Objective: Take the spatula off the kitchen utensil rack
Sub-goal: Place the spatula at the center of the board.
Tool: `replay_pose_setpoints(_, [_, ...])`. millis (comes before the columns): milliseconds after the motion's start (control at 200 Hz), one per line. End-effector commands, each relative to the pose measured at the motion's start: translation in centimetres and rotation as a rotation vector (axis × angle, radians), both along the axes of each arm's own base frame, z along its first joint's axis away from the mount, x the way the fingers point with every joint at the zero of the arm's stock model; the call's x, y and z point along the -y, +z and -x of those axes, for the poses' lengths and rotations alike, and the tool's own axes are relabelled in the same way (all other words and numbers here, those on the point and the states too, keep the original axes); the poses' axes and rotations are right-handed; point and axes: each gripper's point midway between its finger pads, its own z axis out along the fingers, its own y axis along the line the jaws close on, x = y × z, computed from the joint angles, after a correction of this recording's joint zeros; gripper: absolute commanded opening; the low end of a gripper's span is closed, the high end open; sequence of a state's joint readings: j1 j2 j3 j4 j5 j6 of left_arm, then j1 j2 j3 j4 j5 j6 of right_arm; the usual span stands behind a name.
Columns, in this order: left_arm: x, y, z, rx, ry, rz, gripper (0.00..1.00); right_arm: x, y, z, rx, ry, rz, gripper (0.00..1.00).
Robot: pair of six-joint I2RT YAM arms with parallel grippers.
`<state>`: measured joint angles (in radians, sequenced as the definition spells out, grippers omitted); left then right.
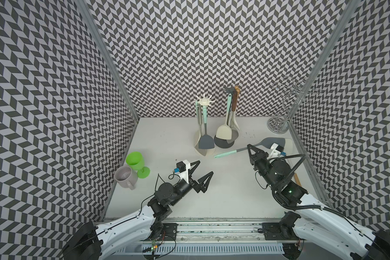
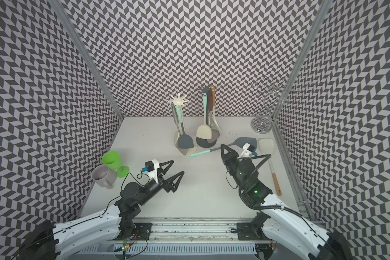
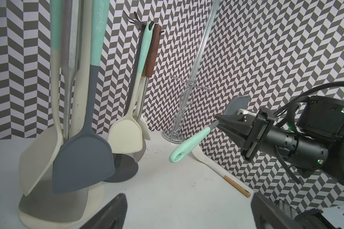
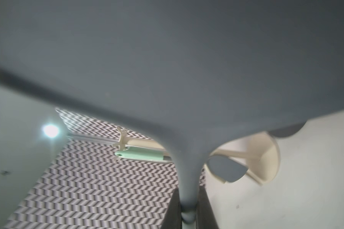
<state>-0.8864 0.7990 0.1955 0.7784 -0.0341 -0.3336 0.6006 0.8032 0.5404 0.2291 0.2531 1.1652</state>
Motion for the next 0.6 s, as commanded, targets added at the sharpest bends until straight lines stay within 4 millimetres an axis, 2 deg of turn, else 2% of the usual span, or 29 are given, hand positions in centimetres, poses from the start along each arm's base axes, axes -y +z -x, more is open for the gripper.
replay_pose_setpoints(0, [0.1, 0.7, -0.6, -0.018, 0.005, 0.011, 0.99, 1.2, 1.5, -0.1, 0.089, 0.054, 0.442, 0.00])
replay_pose_setpoints(75, [0.0, 0.4, -1.2, -0.043, 0.005, 0.014, 0.99, 2.0, 0.8, -0.9, 0.053, 0.088, 0.654, 0.00])
replay_pose_setpoints(200, [-0.3, -0.3, -2.5, -0.109, 0.008, 0.023, 0.99, 2.2, -2.5, -1.5, -0.028, 0.226, 0.928, 0.00])
replay_pose_setpoints(356, [-1.3, -1.1, -3.6, -0.164, 0.028, 0.043, 0.99, 4.4, -6.7, -2.2, -0.145, 0.285, 1.142, 0.00])
replay_pose_setpoints(426, [-1.7, -1.2, -4.0, -0.177, 0.043, 0.049, 0.99, 6.4, -8.1, -2.8, -0.233, 0.254, 1.229, 0.00])
replay_pose_setpoints(591, [-2.7, -2.2, -5.0, -0.222, 0.078, 0.064, 0.99, 9.3, -11.5, -3.5, -0.419, 0.309, 1.295, 0.00])
